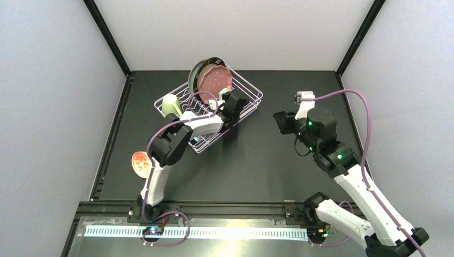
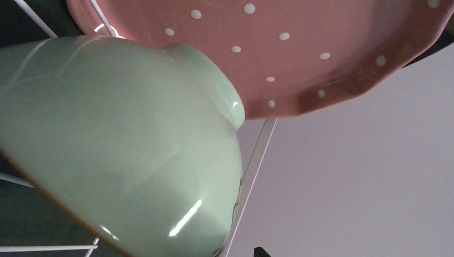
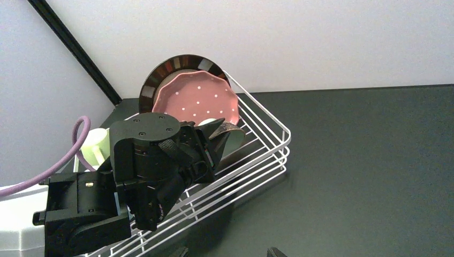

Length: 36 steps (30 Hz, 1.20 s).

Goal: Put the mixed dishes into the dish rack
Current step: Place the upside down bowl on the dish rack.

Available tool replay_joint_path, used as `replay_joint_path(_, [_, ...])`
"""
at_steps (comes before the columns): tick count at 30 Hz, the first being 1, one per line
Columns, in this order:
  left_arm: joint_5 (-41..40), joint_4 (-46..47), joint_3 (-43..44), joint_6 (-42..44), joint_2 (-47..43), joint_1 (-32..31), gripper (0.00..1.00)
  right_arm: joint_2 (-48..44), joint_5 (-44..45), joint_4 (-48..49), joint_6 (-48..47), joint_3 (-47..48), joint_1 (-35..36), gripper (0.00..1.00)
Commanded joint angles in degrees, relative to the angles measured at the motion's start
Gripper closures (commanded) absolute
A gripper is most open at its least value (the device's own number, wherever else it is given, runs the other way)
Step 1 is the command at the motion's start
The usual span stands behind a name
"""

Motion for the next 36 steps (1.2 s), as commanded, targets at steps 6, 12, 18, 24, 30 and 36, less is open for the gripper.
replay_joint_path(6, [1.41,-1.33,1.88,1.61,0.12,0.02,0.47,-1.6,0.77,-1.18,0.89,-0.79,-0.24,0.16])
replay_joint_path(12, [1.08,-1.32,1.99,1.79,-0.14,0.01,0.47,-1.93,0.93,-1.55,0.89,-0.81,-0.24,0.16])
replay_joint_path(18, [0.94,-2.03,2.47,2.05,-0.33,0.06,0.47,-1.92,0.71,-1.3,0.63,-0.98,-0.24,0.16])
replay_joint_path(24, [1.17,-2.93,3.04,1.71,-0.41,0.02,0.47,-1.83,0.53,-1.16,0.28,-1.03,-0.24,0.16])
replay_joint_path(30, [1.67,-3.44,3.6,0.92,-0.33,0.02,0.47,-1.88,0.44,-1.46,0.19,-1.28,-0.24,0.16])
replay_joint_path(36, [2.72,-4.47,3.73,-0.38,-0.41,0.06,0.47,-2.13,0.09,-1.85,0.77,-2.27,-0.24,0.16])
